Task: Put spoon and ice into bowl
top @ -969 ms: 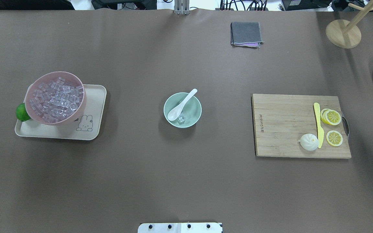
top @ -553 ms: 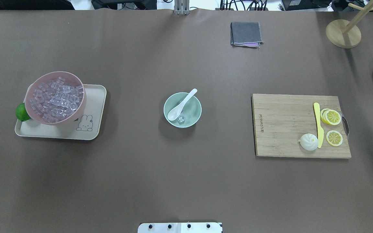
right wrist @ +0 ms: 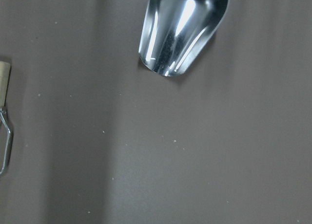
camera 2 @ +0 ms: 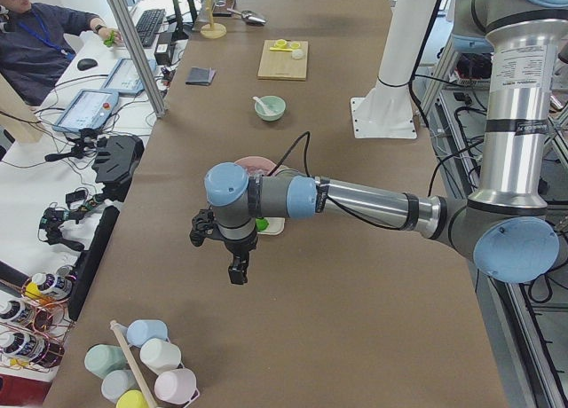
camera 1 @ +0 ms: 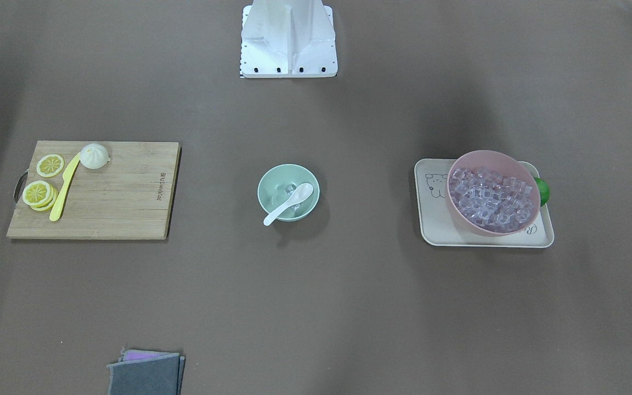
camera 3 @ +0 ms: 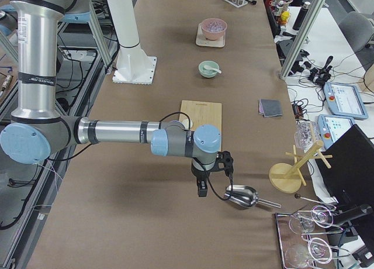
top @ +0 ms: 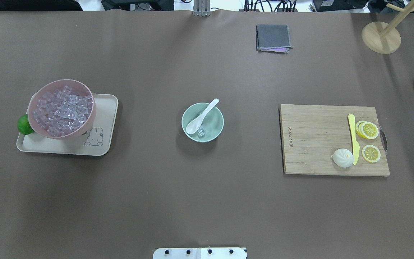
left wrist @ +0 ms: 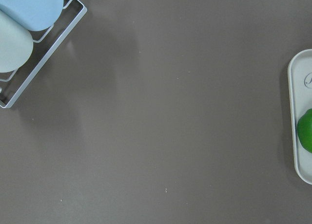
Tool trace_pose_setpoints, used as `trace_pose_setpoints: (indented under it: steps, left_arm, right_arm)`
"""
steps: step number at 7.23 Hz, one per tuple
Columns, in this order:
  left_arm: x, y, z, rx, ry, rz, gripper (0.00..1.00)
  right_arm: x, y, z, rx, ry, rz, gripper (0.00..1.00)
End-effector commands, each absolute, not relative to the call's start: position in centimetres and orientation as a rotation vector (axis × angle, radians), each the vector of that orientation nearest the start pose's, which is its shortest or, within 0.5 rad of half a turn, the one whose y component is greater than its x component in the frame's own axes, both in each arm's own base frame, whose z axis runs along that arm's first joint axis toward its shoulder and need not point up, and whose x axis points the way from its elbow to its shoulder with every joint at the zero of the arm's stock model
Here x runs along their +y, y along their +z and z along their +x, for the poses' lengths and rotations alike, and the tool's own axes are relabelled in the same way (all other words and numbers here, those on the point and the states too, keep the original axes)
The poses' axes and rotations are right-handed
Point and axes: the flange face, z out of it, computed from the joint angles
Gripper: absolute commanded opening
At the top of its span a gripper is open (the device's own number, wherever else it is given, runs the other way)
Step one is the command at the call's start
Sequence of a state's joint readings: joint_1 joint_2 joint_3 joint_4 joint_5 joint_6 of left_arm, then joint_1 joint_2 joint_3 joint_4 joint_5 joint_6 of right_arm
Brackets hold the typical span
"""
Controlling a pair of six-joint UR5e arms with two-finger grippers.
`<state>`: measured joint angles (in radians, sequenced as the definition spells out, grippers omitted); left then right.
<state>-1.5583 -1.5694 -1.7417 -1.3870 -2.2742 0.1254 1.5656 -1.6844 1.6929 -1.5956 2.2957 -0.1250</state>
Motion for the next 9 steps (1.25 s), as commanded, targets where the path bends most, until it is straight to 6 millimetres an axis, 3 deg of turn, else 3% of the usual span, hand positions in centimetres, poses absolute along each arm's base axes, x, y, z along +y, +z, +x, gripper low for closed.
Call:
trace_pose_setpoints:
  steps: [1, 9]
  left_arm:
    - [-48.37, 60.22, -6.55, 0.652, 0.13, 0.022, 0.98]
    - [-48.58, 59.69, -6.37, 0.655, 0.141, 0.037, 0.98]
  right_arm:
    - [-43.86, 65.28, 6.72, -0.734, -0.124, 0.044, 1.0]
    - [-43.96, 64.46, 6.01, -0.795, -0.132, 0.054, 1.0]
